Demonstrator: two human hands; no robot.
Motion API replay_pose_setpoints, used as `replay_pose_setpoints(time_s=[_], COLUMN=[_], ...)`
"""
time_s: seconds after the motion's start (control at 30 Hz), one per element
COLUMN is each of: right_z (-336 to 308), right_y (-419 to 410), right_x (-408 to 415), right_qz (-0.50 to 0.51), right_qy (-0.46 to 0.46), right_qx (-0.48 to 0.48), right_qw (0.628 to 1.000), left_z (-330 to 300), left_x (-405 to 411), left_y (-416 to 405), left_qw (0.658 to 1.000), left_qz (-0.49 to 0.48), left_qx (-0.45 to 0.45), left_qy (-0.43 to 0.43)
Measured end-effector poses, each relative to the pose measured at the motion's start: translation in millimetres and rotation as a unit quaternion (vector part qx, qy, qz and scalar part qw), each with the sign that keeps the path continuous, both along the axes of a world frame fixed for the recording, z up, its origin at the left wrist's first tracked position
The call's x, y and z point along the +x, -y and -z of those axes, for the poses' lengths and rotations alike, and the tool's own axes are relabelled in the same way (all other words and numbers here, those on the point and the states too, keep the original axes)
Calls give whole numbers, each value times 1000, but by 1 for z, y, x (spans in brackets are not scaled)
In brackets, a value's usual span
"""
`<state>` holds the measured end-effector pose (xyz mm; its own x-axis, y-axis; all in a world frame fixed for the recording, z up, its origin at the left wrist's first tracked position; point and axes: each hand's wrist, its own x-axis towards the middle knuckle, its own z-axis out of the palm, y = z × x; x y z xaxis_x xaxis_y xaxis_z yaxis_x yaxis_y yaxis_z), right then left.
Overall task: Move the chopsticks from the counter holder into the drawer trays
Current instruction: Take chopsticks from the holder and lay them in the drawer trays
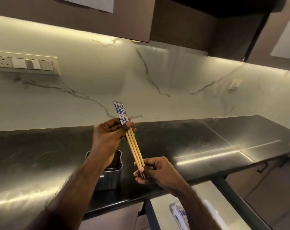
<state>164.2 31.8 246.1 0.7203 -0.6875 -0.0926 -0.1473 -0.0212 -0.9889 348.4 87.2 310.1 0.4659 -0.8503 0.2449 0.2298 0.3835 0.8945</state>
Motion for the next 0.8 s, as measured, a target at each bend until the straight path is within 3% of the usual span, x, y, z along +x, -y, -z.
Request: replay_pose_setpoints(time_s=[0.53, 0.8], right_z=[33, 69], right_y=[-69, -48], right_x=[-289, -391], right_qz=[141, 212], right_qy=[-27, -114], right_qx=[28, 58], right_qw=[989, 969], left_z=[45, 97], left_x=[-290, -394], left_y=[-13, 21], left_qw=[993, 983], left_qz=[107, 138], left_qx=[52, 119], left_qy=[2, 31])
